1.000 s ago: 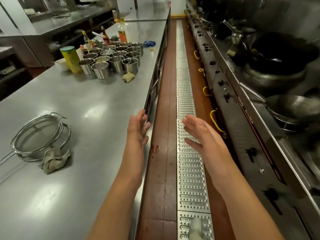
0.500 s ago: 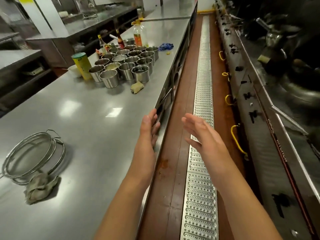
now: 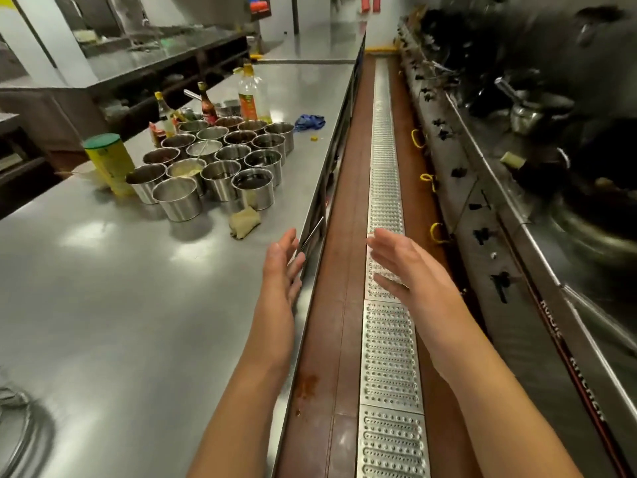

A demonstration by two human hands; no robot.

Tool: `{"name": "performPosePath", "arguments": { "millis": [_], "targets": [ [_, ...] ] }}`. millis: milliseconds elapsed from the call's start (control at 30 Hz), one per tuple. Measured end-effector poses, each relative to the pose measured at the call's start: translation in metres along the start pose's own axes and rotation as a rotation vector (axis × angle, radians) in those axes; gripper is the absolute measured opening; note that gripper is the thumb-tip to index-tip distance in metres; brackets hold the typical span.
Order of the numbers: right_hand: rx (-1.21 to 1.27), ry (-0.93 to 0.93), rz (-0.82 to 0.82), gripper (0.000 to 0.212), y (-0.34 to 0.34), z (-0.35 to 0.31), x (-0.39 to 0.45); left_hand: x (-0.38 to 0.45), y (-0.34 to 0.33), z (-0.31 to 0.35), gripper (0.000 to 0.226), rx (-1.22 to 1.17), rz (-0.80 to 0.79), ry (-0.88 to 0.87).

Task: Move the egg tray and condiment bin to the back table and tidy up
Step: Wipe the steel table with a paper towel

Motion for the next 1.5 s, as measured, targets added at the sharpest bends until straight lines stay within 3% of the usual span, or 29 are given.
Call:
{"name": "performPosePath", "arguments": {
  "millis": [333,500,633,800,967,1100,1267,1500],
  "targets": [
    [-0.016,-0.019,0.049,0.064,0.04,0.009,0.119,0.153,-0.017,-0.013,0.066,-0.031,-0.091,0.008],
    [0.019,-0.001,0.045,0.049,0.085,0.02,0.203,0.236,-0.035,-0.024,0.067,0.019,-0.06,0.003],
    [0.038,-0.01,0.006,0.059,0.112,0.014,0.269,0.299,-0.047,-0.021,0.068,0.015,-0.032,0.009],
    [0.059,-0.033,-0.072,0.048,0.127,0.015,0.344,0.358,-0.047,-0.024,0.076,0.059,0.035,-0.01],
    [0.068,-0.064,-0.126,0.055,0.128,0.024,0.412,0.415,-0.033,-0.031,0.075,0.07,0.09,0.004],
    [0.06,-0.079,-0.099,0.042,0.135,0.034,0.474,0.473,-0.02,-0.04,0.073,0.078,0.085,0.022],
    [0.006,-0.044,-0.069,0.059,0.145,0.028,0.556,0.564,-0.005,-0.044,0.068,0.019,0.061,0.005],
    [-0.035,0.002,0.038,0.059,0.173,0.02,0.643,0.676,-0.015,-0.042,0.076,-0.02,-0.069,0.026]
  ]
}}
Point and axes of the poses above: each hand's wrist, its own x-axis towards the middle knuckle, its own y-axis out of the back of the hand, z = x × y, the point moved 2 cm from there along x, towards the middle knuckle, and after that the axes turned 10 degrees about -z, right-handed, at the moved point
